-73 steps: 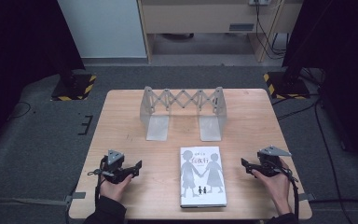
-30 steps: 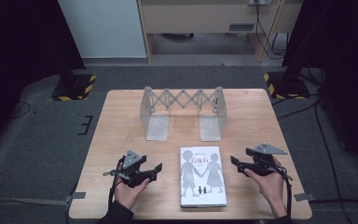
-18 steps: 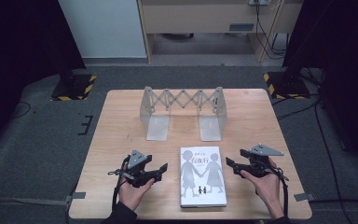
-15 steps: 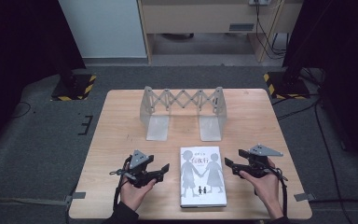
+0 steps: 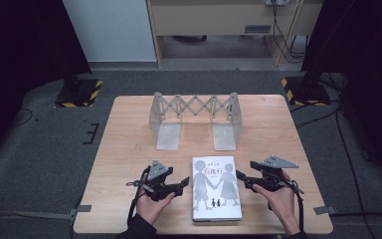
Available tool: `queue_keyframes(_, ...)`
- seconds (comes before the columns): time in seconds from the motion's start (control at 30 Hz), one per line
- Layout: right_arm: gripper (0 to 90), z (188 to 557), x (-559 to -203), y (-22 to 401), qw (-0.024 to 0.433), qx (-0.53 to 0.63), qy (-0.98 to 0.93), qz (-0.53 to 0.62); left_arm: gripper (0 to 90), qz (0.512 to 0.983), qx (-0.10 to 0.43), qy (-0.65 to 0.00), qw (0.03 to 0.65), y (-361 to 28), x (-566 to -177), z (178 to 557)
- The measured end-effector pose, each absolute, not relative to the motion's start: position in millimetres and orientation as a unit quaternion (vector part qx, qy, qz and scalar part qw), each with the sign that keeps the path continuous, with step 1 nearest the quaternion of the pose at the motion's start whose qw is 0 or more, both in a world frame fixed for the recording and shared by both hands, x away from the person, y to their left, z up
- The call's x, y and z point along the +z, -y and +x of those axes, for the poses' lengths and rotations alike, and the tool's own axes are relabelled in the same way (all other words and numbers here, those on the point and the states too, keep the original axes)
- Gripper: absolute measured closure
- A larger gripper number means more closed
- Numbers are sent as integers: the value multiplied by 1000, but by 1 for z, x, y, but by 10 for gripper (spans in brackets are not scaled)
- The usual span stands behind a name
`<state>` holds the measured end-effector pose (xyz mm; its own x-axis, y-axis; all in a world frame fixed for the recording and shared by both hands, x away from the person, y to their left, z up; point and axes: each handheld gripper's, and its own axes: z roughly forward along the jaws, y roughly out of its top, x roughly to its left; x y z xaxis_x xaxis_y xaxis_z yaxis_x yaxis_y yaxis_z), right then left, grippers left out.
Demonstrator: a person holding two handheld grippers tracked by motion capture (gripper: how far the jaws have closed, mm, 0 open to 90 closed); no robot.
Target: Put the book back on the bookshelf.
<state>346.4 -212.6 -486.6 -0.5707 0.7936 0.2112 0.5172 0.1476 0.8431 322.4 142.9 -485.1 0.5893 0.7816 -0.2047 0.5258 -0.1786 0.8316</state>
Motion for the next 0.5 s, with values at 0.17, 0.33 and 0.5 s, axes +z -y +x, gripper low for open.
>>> queue_keyframes(0.17, 260, 346, -490, 209, 137, 482, -745, 440, 245, 763, 131, -425, 469, -135, -489, 322)
queue_keyframes(0.33, 261, 346, -493, 205, 131, 479, -750, 437, 248, 772, 126, -420, 460, -128, -496, 320)
queue_keyframes(0.5, 262, 346, -496, 202, 125, 478, -753, 434, 251, 780, 117, -415, 454, -121, -503, 319)
